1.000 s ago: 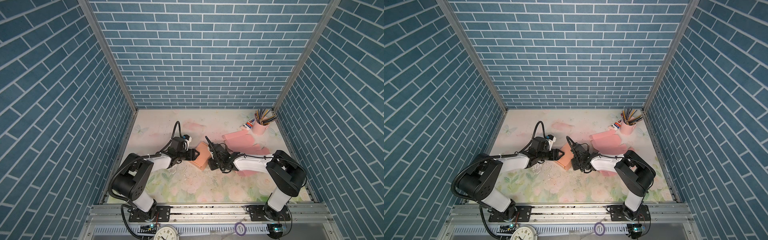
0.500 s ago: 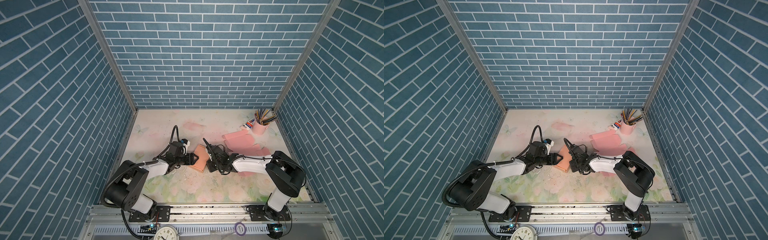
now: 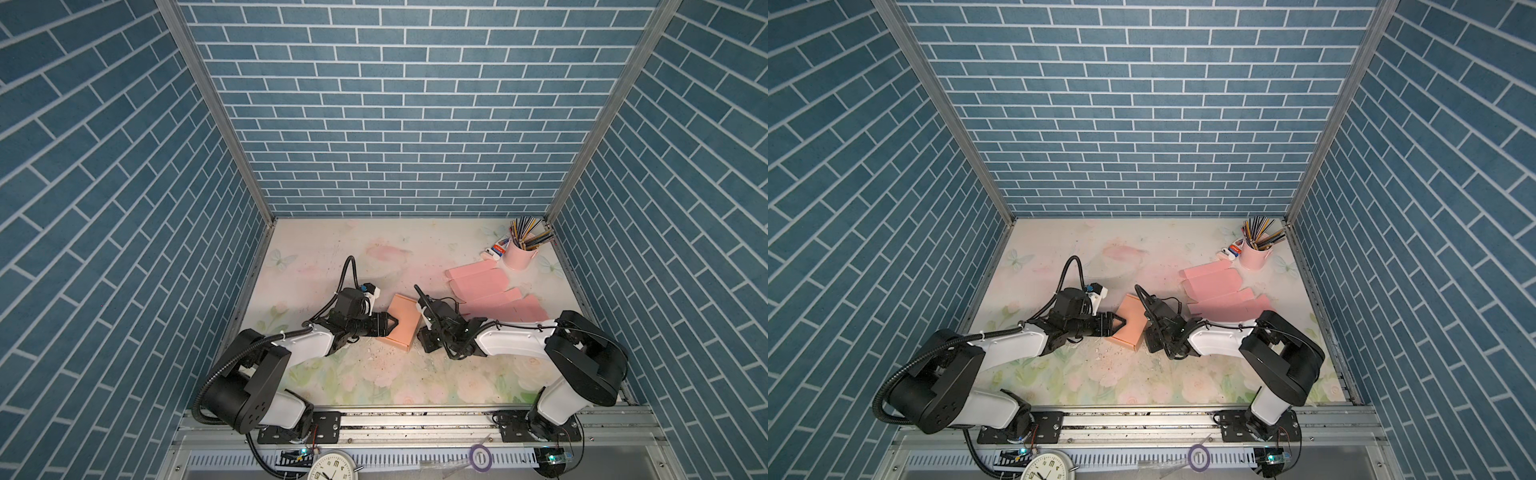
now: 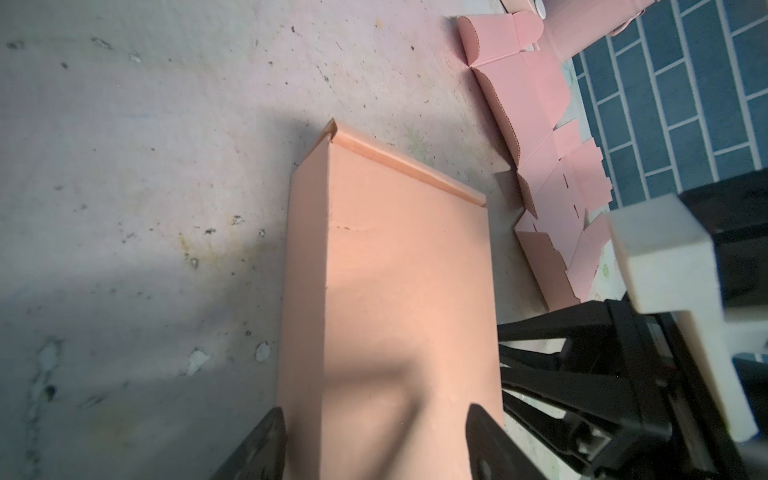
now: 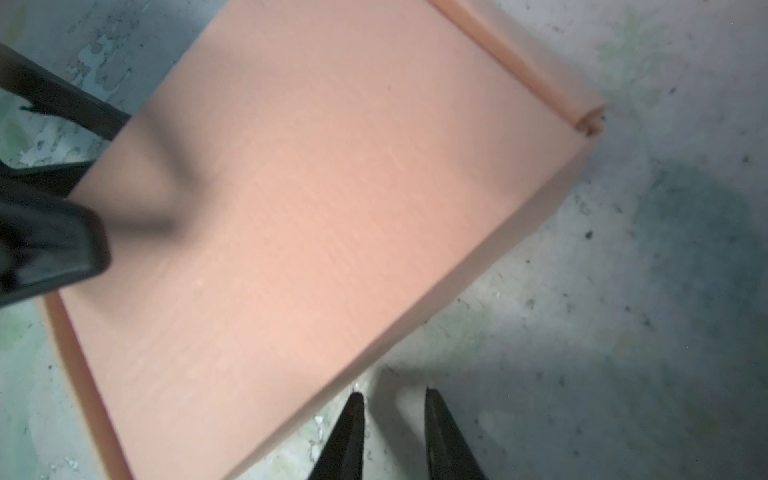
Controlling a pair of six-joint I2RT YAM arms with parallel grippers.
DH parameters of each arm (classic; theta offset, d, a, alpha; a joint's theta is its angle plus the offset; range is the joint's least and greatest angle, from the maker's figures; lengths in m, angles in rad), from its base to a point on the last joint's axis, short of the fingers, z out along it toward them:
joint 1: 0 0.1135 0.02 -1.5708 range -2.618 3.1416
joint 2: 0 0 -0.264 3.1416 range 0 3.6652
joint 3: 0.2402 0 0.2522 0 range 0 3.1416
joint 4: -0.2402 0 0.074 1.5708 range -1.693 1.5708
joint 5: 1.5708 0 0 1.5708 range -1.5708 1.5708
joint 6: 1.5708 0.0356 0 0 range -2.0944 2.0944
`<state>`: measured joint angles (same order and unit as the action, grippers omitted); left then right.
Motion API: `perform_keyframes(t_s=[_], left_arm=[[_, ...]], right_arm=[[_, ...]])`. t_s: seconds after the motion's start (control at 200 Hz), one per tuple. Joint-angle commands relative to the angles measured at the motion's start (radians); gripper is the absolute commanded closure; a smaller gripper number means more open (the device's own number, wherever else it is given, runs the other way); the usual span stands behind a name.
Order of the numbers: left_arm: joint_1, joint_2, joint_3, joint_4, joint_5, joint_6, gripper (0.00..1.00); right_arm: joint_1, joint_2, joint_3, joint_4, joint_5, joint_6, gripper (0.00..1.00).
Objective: Fold the paper box
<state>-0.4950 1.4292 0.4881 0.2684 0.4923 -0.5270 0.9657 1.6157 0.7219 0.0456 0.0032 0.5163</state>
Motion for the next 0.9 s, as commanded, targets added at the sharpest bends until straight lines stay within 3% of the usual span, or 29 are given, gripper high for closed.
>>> perform_keyframes(t_s=[0.0,0.36,0.49,0.895], left_arm=[[0.011,-0.028,-0.003,-0.027,-0.008,0.018,0.30],[0.019,-0.179,-0.016,-0.159,-0.118,0.052,0.26],[0.009,-0.266,-0.044,-0.205,-0.123,0.042,0.25],[-0.222,-0.464,-0.107,-0.308,-0.173,-0.082,0.20]], right_arm=[[0.000,-0.043,-0.026,-0.013,0.018,0.033,0.72],[-0.030,-0.181,-0.070,-0.074,0.037,0.041,0.71],[-0.068,-0.228,-0.053,-0.091,0.000,0.019,0.65],[-0.185,-0.152,0.125,-0.128,-0.120,-0.061,0.39]])
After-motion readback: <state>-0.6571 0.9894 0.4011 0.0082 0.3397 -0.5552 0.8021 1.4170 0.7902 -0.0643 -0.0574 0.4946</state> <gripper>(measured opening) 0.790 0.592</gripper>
